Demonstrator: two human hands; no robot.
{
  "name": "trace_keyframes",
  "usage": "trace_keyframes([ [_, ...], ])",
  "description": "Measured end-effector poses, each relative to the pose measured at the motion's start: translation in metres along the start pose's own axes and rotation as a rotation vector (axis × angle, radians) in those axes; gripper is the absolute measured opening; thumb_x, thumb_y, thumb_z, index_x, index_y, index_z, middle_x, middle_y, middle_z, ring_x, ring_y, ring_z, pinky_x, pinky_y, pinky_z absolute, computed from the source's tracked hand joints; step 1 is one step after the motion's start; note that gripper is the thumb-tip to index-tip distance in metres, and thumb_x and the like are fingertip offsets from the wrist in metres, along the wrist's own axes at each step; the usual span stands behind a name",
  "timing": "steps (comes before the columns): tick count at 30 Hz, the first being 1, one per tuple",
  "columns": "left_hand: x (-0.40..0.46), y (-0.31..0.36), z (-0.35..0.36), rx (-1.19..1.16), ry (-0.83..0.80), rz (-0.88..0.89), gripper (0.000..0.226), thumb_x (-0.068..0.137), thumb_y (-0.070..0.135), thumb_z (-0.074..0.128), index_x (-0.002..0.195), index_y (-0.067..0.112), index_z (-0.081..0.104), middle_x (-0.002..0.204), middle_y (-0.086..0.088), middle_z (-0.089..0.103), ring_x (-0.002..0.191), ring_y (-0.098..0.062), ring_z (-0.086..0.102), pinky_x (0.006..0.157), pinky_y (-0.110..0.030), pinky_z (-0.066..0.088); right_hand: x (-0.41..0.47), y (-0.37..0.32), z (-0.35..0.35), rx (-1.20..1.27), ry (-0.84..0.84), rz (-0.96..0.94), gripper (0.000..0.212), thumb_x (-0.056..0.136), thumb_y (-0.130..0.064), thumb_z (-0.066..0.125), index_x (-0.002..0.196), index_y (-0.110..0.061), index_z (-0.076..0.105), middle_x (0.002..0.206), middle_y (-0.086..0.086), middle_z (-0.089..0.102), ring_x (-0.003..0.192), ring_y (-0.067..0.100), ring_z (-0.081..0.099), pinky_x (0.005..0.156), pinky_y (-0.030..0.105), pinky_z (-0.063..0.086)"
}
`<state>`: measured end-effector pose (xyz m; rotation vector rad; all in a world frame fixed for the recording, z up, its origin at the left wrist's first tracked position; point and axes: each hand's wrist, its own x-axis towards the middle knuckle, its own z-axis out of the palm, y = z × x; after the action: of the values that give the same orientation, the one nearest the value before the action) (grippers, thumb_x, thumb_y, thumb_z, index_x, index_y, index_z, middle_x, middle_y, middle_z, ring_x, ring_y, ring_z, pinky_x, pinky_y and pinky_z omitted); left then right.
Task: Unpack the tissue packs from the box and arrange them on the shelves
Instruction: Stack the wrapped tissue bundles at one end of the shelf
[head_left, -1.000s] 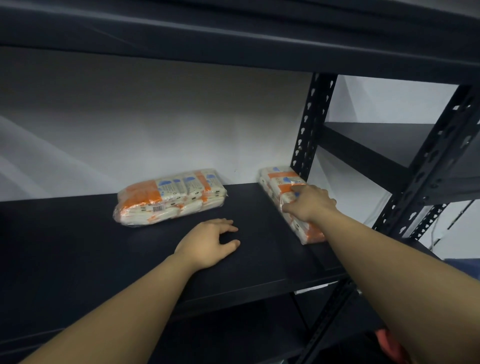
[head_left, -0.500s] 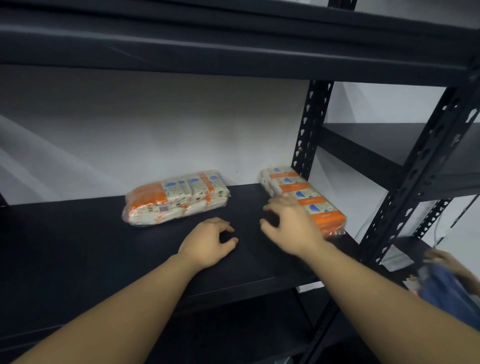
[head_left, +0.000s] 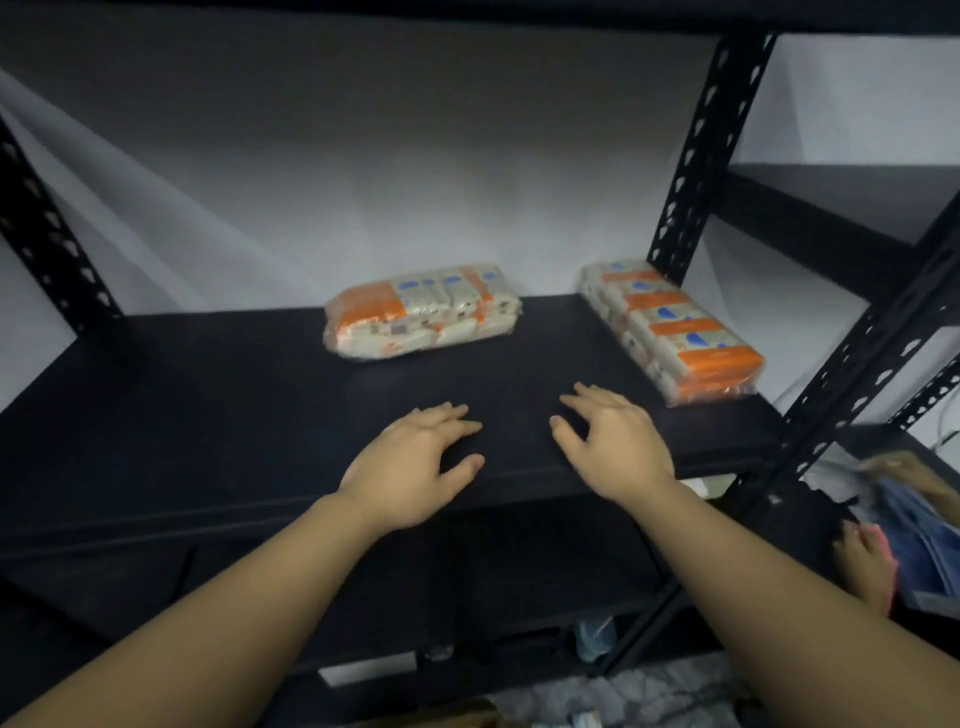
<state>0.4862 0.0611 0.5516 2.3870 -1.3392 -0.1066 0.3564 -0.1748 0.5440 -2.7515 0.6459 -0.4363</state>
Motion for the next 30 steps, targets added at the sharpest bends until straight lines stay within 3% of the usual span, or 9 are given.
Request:
trace_keyframes([
  [4, -0.042, 0.000, 0.007, 0.166, 0.005, 0.044, 0.067, 0.105, 0.059, 0.041, 0.164, 0.033, 0.026, 0.173, 0.011, 0.018, 0.159, -0.007, 0.011, 0.130, -0.031, 0.003, -0.047, -0.017, 0.018, -0.047, 0.051, -0.029, 0.060, 0.107, -0.056, 0.031, 0.155, -0.023, 0.046, 0.166, 0.000, 0.034, 0.156, 0.017, 0.024, 0.129, 0.041, 0.010],
  [6, -0.056, -0.001, 0.012, 0.199, 0.030, 0.065, 0.069, 0.105, 0.059, 0.041, 0.166, 0.032, 0.022, 0.174, 0.008, 0.014, 0.160, -0.009, 0.007, 0.131, -0.033, -0.001, -0.064, -0.028, 0.021, -0.034, 0.046, -0.034, 0.062, 0.107, -0.058, 0.029, 0.157, -0.024, 0.041, 0.168, -0.001, 0.028, 0.157, 0.014, 0.017, 0.129, 0.042, 0.004],
  [10, -0.089, -0.002, 0.029, 0.202, 0.118, 0.098, 0.075, 0.101, 0.051, 0.052, 0.166, 0.027, 0.022, 0.174, 0.002, 0.013, 0.161, -0.014, 0.003, 0.128, -0.042, -0.012, -0.098, -0.046, 0.032, -0.030, 0.078, -0.053, 0.063, 0.104, -0.052, 0.045, 0.159, -0.024, 0.037, 0.171, -0.002, 0.021, 0.159, 0.013, 0.010, 0.129, 0.046, 0.000],
  [13, -0.122, -0.008, 0.059, 0.121, 0.130, 0.122, 0.078, 0.097, 0.043, 0.058, 0.165, 0.024, 0.026, 0.176, -0.001, 0.006, 0.162, -0.019, -0.005, 0.126, -0.047, -0.016, -0.136, -0.052, 0.055, -0.013, 0.137, -0.043, 0.059, 0.098, -0.037, 0.062, 0.153, -0.025, 0.047, 0.171, 0.001, 0.022, 0.159, 0.017, 0.015, 0.126, 0.055, 0.000],
  [17, -0.174, -0.036, 0.124, -0.041, -0.049, -0.012, 0.078, 0.096, 0.041, 0.061, 0.165, 0.026, 0.026, 0.175, 0.002, 0.008, 0.162, -0.017, -0.001, 0.130, -0.049, -0.004, -0.193, -0.045, 0.105, 0.085, 0.028, 0.016, 0.054, 0.091, -0.031, 0.068, 0.144, -0.022, 0.059, 0.163, 0.004, 0.040, 0.150, 0.024, 0.036, 0.123, 0.061, 0.019],
  [20, -0.217, -0.062, 0.179, -0.129, -0.180, -0.211, 0.075, 0.092, 0.051, 0.050, 0.160, 0.022, 0.040, 0.169, -0.004, 0.030, 0.157, -0.026, 0.025, 0.129, -0.049, 0.020, -0.232, -0.029, 0.154, 0.134, -0.172, 0.117, 0.053, 0.090, -0.033, 0.069, 0.141, -0.022, 0.062, 0.154, 0.003, 0.051, 0.140, 0.028, 0.048, 0.116, 0.052, 0.036],
  [23, -0.262, -0.089, 0.239, -0.177, -0.248, -0.418, 0.075, 0.084, 0.057, 0.047, 0.149, 0.020, 0.055, 0.152, -0.006, 0.052, 0.138, -0.032, 0.052, 0.113, -0.047, 0.046, -0.268, -0.014, 0.210, 0.205, -0.355, 0.189, 0.050, 0.087, -0.040, 0.058, 0.131, -0.018, 0.068, 0.136, 0.004, 0.065, 0.125, 0.030, 0.059, 0.106, 0.048, 0.048],
  [26, -0.299, -0.108, 0.290, -0.224, -0.317, -0.609, 0.070, 0.085, 0.054, 0.054, 0.147, 0.023, 0.055, 0.147, -0.003, 0.053, 0.138, -0.030, 0.049, 0.112, -0.044, 0.045, -0.299, -0.001, 0.271, 0.224, -0.513, 0.246, 0.042, 0.085, -0.034, 0.062, 0.121, -0.013, 0.070, 0.118, 0.008, 0.070, 0.111, 0.034, 0.064, 0.092, 0.046, 0.054],
  [30, -0.334, -0.134, 0.362, -0.252, -0.350, -0.785, 0.062, 0.091, 0.037, 0.072, 0.148, 0.022, 0.052, 0.158, -0.005, 0.040, 0.131, -0.030, 0.054, 0.101, -0.041, 0.051, -0.332, 0.020, 0.359, 0.213, -0.688, 0.305, 0.040, 0.089, -0.036, 0.062, 0.124, -0.018, 0.067, 0.116, 0.006, 0.069, 0.110, 0.029, 0.061, 0.088, 0.037, 0.050],
])
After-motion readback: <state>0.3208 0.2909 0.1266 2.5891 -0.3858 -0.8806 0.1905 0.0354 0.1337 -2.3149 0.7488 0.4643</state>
